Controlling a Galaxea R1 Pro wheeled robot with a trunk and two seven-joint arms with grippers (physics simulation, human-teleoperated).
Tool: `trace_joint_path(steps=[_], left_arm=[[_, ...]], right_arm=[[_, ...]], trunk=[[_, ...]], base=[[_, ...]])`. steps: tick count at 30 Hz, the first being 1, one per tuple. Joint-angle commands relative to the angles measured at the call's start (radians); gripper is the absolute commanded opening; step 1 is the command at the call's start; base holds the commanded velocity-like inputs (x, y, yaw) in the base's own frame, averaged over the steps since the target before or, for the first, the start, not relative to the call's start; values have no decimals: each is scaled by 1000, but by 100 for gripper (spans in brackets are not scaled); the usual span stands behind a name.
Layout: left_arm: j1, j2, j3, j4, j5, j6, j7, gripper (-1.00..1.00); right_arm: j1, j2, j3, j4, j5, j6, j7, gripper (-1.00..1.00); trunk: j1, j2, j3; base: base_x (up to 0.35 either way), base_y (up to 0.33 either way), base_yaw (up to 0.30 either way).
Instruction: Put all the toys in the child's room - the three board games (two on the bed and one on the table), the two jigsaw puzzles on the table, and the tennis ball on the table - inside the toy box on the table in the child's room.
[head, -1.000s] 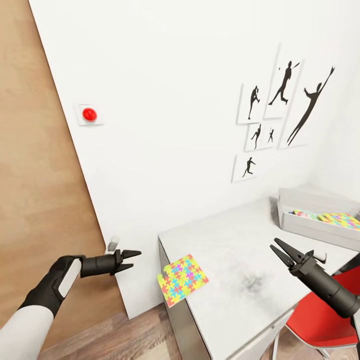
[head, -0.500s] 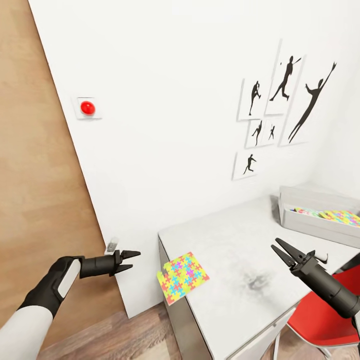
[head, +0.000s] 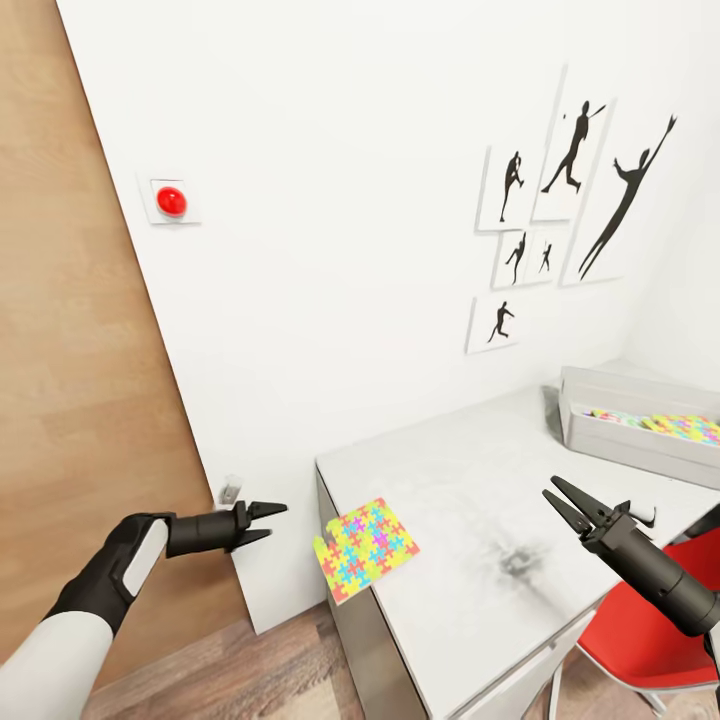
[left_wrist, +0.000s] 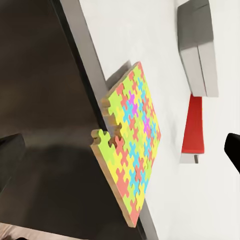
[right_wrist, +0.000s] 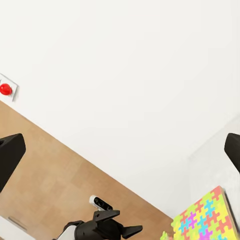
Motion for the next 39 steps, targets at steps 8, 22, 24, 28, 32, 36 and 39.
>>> trace_joint_path(steps=[8, 22, 24, 28, 32, 36, 39], left_arm=[[0, -38, 4, 167, 2, -184, -5, 100], [0, -55, 6, 229, 6, -222, -17, 100], [0, -63, 5, 230, 6, -221, -20, 100], [0, -77, 4, 231, 5, -222, -21, 100], [0, -88, 1, 231, 4, -222, -20, 100], [0, -97, -1, 232, 2, -222, -18, 100], [0, -100, -1, 232, 1, -223, -16, 100]], right_arm=[[-1, 2, -2, 0, 1, 3, 1, 100], [-1, 10, 3, 4, 0, -1, -43, 100], [-1, 10, 3, 4, 0, -2, -52, 100], [-1, 11, 3, 5, -1, -3, -59, 100], [-1, 10, 2, 5, -1, -3, -61, 100], [-1, 7, 1, 5, -4, -3, -61, 100], [-1, 7, 1, 5, -4, -2, -62, 100]], trunk=[[31, -57, -26], [77, -141, -64], [77, -141, -64], [77, -141, -64], [77, -141, -64], [77, -141, -64], [77, -141, -64]], base=[[0, 0, 0], [0, 0, 0], [0, 0, 0], [0, 0, 0], [0, -9, 0], [0, -157, 0], [0, -172, 0]])
